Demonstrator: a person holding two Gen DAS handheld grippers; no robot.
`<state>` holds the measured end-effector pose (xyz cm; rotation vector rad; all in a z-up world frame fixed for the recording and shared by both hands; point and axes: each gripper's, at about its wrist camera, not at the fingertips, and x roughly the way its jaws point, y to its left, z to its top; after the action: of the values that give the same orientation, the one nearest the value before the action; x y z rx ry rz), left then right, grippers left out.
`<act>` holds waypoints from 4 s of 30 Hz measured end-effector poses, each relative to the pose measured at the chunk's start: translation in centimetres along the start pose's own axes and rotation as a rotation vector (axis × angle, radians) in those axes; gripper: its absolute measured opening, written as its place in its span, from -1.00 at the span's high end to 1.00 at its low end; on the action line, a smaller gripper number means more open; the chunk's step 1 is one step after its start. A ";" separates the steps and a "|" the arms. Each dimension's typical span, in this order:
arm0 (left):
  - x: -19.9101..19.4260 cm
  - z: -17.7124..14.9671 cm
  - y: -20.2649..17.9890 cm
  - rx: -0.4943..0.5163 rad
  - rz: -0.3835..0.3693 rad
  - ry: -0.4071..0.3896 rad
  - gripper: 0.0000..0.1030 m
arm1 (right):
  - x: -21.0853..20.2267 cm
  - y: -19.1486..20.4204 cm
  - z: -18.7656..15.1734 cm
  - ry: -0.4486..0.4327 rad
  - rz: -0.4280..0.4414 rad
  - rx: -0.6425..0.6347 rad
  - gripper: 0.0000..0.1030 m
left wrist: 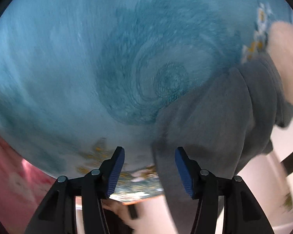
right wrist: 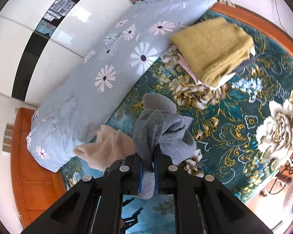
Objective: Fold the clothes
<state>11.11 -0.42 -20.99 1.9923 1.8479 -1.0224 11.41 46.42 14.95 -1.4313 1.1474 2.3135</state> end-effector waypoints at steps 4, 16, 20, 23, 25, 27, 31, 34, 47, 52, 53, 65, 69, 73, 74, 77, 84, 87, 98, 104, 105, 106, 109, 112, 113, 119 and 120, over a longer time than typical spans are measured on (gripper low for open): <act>1.6 -1.0 -1.4 -0.032 -0.060 0.034 -0.09 | -0.2 1.6 0.4 -0.003 0.013 -0.026 0.81; -7.4 -3.3 -9.6 0.259 -0.162 -0.111 0.92 | 1.9 4.2 0.1 0.041 0.095 -0.071 0.81; -7.7 -3.2 -9.9 0.270 -0.136 -0.074 0.83 | 2.1 4.2 -0.2 0.043 0.117 -0.058 0.81; -7.7 -1.7 -10.6 0.270 -0.073 -0.072 0.15 | 1.7 3.6 -0.4 0.035 0.119 -0.046 0.81; -7.0 -1.3 -11.5 0.260 -0.054 -0.063 0.06 | 1.1 3.1 -0.6 0.026 0.121 -0.038 0.81; -5.8 -1.1 -12.8 0.262 -0.001 -0.061 0.05 | 0.3 2.3 -0.9 0.015 0.109 -0.031 0.81; -3.5 -0.9 -15.2 0.302 0.153 -0.071 0.04 | -0.9 0.3 -2.0 0.009 0.081 0.007 0.81; -2.6 -0.3 -15.4 0.230 0.145 -0.068 0.04 | -1.4 -1.2 -3.1 0.014 0.051 0.033 0.81; -6.2 -1.7 -15.7 0.344 0.230 -0.155 0.89 | -0.2 -3.7 -4.5 0.046 0.047 0.114 0.81; -14.6 -3.8 -19.6 0.398 0.054 -0.178 0.90 | 1.3 -1.5 -2.4 0.051 0.103 0.087 0.81; -17.1 -4.3 -21.1 0.429 0.012 -0.199 0.90 | 1.7 -0.7 -1.6 0.052 0.123 0.080 0.81; -36.6 -12.5 -19.6 0.791 -0.339 -0.551 0.91 | 0.5 6.3 0.2 -0.057 0.426 -0.158 0.82; -30.5 -5.1 -11.6 0.559 -0.086 -0.538 0.90 | 8.7 0.6 -5.2 0.196 0.240 -0.028 0.81; -27.2 1.0 -3.4 0.312 0.046 -0.486 0.91 | 14.9 -5.9 -11.3 0.420 0.076 0.132 0.84; -26.6 1.7 -1.8 0.259 0.075 -0.472 0.91 | 15.5 -7.3 -12.2 0.456 0.038 0.160 0.84; -25.7 2.7 1.1 0.163 0.127 -0.458 0.91 | 15.5 -8.9 -12.5 0.457 0.009 0.203 0.84; -27.6 3.2 -1.2 0.125 -0.089 -0.487 0.91 | 15.4 -8.6 -12.0 0.437 -0.003 0.186 0.81; -28.6 2.8 -3.5 0.170 -0.129 -0.500 0.90 | 16.1 -8.0 -11.6 0.429 -0.014 0.151 0.81; -29.8 0.4 -3.6 0.141 -0.097 -0.478 0.40 | 20.0 -8.7 -10.2 0.381 0.023 0.111 -0.17; -31.0 -1.3 -0.3 0.048 -0.074 -0.551 0.33 | 22.9 -9.9 -8.8 0.357 0.025 0.013 -0.48; -31.3 -1.7 0.1 0.041 -0.069 -0.568 0.31 | 23.6 -10.0 -8.8 0.370 0.031 0.003 -0.48; -31.7 -2.1 0.5 0.035 -0.067 -0.582 0.30 | 24.3 -10.2 -8.8 0.384 0.031 -0.004 -0.48; -32.6 -3.5 1.7 0.014 -0.065 -0.621 0.25 | 26.6 -10.7 -8.9 0.429 0.046 0.013 -0.48; -33.0 -4.7 2.9 -0.009 -0.059 -0.650 0.23 | 28.6 -10.8 -8.9 0.454 0.044 0.024 -0.48; -33.1 -5.1 3.2 -0.016 -0.056 -0.657 0.22 | 29.2 -10.7 -8.8 0.464 0.037 0.016 -0.48; -33.4 -6.9 4.9 -0.049 -0.046 -0.679 0.22 | 31.6 -10.4 -8.0 0.506 -0.013 0.001 -0.19; -33.4 -7.2 5.1 -0.051 -0.045 -0.681 0.22 | 31.9 -10.5 -7.9 0.514 -0.025 0.007 0.07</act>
<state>19.75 -22.92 3.79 1.3276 1.5132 -1.4206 5.80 40.89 -18.68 -2.0981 1.2367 1.9714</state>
